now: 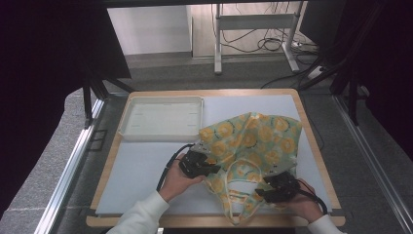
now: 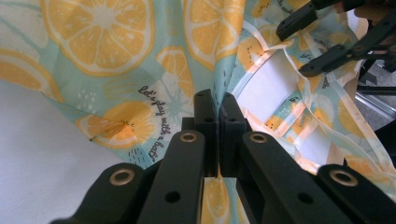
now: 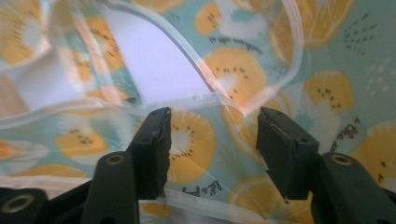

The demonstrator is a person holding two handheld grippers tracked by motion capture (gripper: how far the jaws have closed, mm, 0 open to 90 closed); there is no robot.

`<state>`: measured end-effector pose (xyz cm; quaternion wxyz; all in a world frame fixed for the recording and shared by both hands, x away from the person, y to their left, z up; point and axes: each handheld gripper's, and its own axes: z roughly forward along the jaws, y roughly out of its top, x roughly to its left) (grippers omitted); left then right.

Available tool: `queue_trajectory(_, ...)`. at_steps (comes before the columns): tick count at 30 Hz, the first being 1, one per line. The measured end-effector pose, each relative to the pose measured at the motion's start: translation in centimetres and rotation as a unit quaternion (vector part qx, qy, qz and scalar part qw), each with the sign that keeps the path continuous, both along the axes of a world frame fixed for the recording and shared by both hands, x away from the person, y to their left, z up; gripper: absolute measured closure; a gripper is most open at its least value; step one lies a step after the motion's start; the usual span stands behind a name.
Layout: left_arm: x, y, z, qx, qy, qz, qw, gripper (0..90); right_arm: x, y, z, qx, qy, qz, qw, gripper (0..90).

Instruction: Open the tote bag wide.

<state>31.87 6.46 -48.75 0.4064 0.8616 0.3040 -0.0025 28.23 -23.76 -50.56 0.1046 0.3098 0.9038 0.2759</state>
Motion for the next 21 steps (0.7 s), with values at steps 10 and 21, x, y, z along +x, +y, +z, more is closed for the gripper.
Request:
queue_trajectory(10, 0.04, -0.03, -0.06, 0.002, 0.002, -0.001, 1.0000, 89.3, 0.53, -0.38, -0.35, -0.010, -0.009, -0.017, 0.9998, 70.0)
queue_trajectory(21, 0.08, 0.10, -0.09, 0.003, 0.001, -0.001, 1.0000, 89.3, 0.74, -0.26, -0.28, -0.019, -0.017, -0.008, 0.9996, 89.3)
